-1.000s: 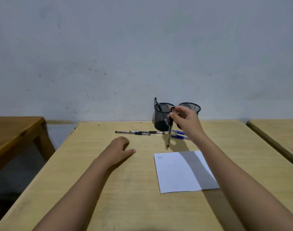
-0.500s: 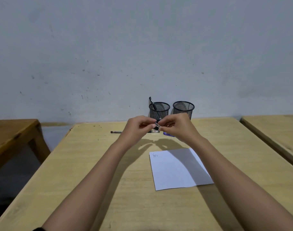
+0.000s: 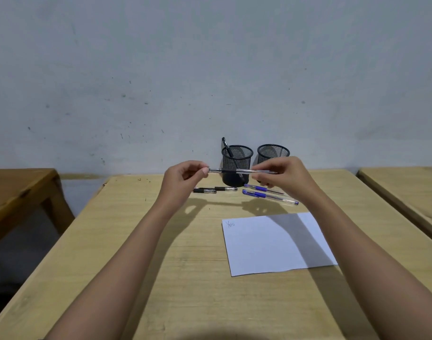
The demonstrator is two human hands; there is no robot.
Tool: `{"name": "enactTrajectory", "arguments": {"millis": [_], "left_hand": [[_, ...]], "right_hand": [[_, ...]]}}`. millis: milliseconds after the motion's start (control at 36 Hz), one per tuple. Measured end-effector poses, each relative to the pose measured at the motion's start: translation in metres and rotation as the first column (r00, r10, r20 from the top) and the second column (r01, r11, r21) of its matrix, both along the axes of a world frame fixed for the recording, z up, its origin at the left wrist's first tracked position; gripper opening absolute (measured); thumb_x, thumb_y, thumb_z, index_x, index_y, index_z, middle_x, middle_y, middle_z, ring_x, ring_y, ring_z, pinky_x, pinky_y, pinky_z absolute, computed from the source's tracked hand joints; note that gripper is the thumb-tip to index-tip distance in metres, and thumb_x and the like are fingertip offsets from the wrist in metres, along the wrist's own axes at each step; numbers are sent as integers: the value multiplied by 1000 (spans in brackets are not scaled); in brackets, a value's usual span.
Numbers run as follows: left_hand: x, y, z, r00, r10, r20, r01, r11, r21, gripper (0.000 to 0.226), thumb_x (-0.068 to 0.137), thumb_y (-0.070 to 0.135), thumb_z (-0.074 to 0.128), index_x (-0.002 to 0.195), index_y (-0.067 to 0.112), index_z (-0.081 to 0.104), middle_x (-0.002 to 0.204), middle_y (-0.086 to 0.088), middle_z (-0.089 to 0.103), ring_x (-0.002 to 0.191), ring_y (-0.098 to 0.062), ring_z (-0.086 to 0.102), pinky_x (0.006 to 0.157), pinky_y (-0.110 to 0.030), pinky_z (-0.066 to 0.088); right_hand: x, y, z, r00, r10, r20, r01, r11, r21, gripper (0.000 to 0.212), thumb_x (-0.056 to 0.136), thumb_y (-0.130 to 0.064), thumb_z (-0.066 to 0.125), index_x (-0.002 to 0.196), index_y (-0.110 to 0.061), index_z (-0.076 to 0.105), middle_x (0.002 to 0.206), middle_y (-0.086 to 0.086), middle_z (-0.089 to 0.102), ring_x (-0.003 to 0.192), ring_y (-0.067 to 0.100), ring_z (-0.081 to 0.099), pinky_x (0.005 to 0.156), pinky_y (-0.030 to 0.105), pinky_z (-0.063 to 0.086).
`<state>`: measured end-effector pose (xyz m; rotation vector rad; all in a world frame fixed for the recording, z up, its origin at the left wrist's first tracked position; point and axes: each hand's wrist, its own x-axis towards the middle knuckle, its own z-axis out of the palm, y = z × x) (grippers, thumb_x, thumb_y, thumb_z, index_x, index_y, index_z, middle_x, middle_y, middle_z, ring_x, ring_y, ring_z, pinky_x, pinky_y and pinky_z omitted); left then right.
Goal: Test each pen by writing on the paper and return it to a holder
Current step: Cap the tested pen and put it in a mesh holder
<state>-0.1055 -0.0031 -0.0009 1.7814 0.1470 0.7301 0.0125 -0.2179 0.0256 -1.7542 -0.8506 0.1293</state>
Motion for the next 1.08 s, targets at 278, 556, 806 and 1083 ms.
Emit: {"name": "enactTrajectory", "arguments": {"millis": [278, 556, 806, 1083], "left_hand": [[9, -25, 1, 994, -104, -16, 104, 994, -19, 8, 85, 8, 64, 90, 13, 68, 76, -1, 68, 74, -9, 66, 69, -19, 49], [12, -26, 4, 994, -105, -19, 105, 994, 11, 10, 81, 6, 69, 87, 14, 70, 73, 6, 70, 66, -6, 67, 66, -16, 51], [12, -21, 2, 996, -82, -25, 83, 996, 30, 15, 79, 3, 69, 84, 17, 71, 66, 15, 70, 65, -6, 68, 67, -17, 53], [9, -22, -1, 995, -91, -51, 92, 996, 4, 18, 79, 2, 70, 81, 20, 71, 65, 13, 71, 64, -8, 69, 74, -25, 56]], "right_hand": [[-14, 23, -10, 854, 145, -500, 157, 844, 513, 8, 85, -6, 63, 81, -12, 61, 62, -1, 64, 56, 8, 61, 57, 14, 50], [-19, 37, -15, 887, 185, -423, 40, 882, 470, 8, 89, -1, 55, 82, -5, 57, 72, 11, 59, 58, 6, 63, 63, 14, 51], [-21, 40, -14, 849, 201, -489, 72, 872, 484, 11, 88, 3, 55, 79, -1, 59, 60, 4, 63, 54, 7, 63, 60, 13, 52], [-23, 42, -18, 833, 205, -515, 86, 870, 486, 12, 88, 3, 55, 77, 0, 59, 57, 3, 63, 53, 7, 63, 58, 13, 52]]}}
